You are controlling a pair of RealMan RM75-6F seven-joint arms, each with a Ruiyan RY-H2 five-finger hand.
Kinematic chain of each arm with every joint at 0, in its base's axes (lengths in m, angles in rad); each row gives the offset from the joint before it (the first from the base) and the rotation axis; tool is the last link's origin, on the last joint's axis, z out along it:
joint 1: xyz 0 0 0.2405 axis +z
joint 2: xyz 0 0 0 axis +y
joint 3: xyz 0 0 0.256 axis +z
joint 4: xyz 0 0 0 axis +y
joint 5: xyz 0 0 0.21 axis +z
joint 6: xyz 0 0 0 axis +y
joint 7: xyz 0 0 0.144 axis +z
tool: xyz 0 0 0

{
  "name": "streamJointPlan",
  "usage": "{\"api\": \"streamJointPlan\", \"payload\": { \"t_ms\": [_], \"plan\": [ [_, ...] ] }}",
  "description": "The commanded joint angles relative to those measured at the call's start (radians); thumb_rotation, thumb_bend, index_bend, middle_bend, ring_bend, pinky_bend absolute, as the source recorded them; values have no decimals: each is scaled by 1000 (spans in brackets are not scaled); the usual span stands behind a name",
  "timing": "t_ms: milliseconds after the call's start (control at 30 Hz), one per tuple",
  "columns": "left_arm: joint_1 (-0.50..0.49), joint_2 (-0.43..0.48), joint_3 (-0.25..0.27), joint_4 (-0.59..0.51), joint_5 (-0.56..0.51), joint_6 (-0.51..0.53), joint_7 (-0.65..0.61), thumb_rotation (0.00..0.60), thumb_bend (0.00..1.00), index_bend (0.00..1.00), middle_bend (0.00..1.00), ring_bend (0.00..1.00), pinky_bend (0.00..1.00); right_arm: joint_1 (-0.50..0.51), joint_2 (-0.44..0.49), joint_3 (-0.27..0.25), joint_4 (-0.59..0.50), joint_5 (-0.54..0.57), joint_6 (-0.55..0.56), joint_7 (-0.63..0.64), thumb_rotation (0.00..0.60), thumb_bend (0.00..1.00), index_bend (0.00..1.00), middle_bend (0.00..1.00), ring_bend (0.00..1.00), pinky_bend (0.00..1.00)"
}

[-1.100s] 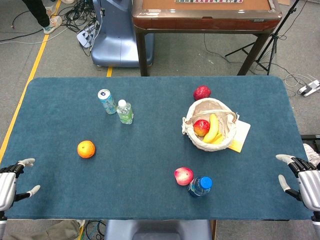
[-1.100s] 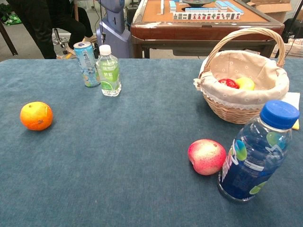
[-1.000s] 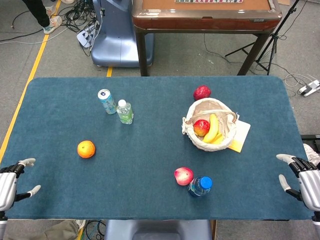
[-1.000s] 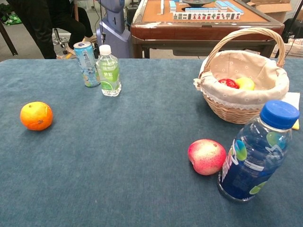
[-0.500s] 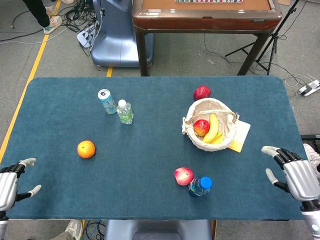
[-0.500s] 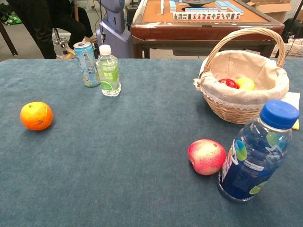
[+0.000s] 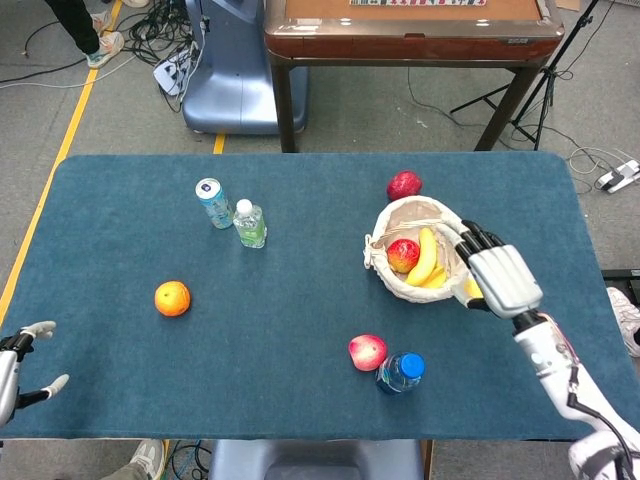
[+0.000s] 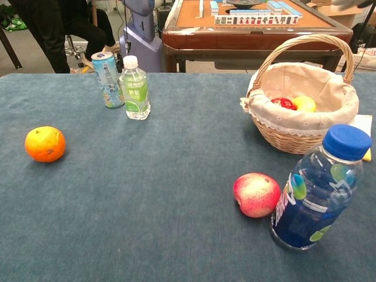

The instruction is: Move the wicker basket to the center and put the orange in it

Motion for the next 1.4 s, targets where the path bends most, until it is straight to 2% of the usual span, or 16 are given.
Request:
{"api": "streamJointPlan", "payload": {
  "t_ms": [33, 200, 333, 467, 633, 700, 800, 1067, 1400],
  "plan": [
    [3, 3, 1, 0, -1, 1, -1, 600, 74, 347, 352, 420, 394, 102, -71, 53, 62, 125, -85, -83, 600, 265, 16, 35, 53, 239],
    [8, 3, 2, 2, -2, 5, -4, 600, 74, 347, 352, 420, 394, 214, -149, 75, 154, 291, -148, -171, 600, 249, 7, 30, 53, 239],
    [9, 5, 2, 2, -7, 1, -3, 600, 74, 346, 352, 420, 394, 284, -209, 76, 231, 371, -168, -223, 600, 248, 7, 65, 57, 243],
    [10, 5, 0, 1, -9, 4, -1, 600, 74, 346, 352, 419, 394, 328, -262, 70, 292, 427, -177, -239, 600, 248, 18, 153, 154, 347],
    [11, 7, 0, -1, -11, 2, 3, 600, 74, 347, 352, 420, 395, 352, -299, 52, 338, 441, -181, -242, 600, 290, 207, 303, 336, 593],
    [11, 7, -1, -2, -11, 2, 5, 600, 74, 347, 352, 420, 394, 358, -310, 52, 356, 442, -186, -226, 600, 315, 308, 398, 445, 704],
    [10, 5, -2, -2, -13, 0, 7, 600, 74, 347, 352, 420, 394, 360, -325, 59, 377, 443, -181, -185, 600, 326, 440, 495, 578, 785],
    [10, 1, -1, 1, -15, -5, 12, 600, 74, 347, 352, 420, 395, 352, -362, 82, 409, 453, -143, -94, 600, 328, 638, 681, 758, 904],
    [10, -3, 0, 11, -15, -9, 6, 600, 74, 346, 352, 419, 394, 356, -335, 125, 322, 498, -121, -46, 600, 329, 686, 723, 825, 973]
  ]
}}
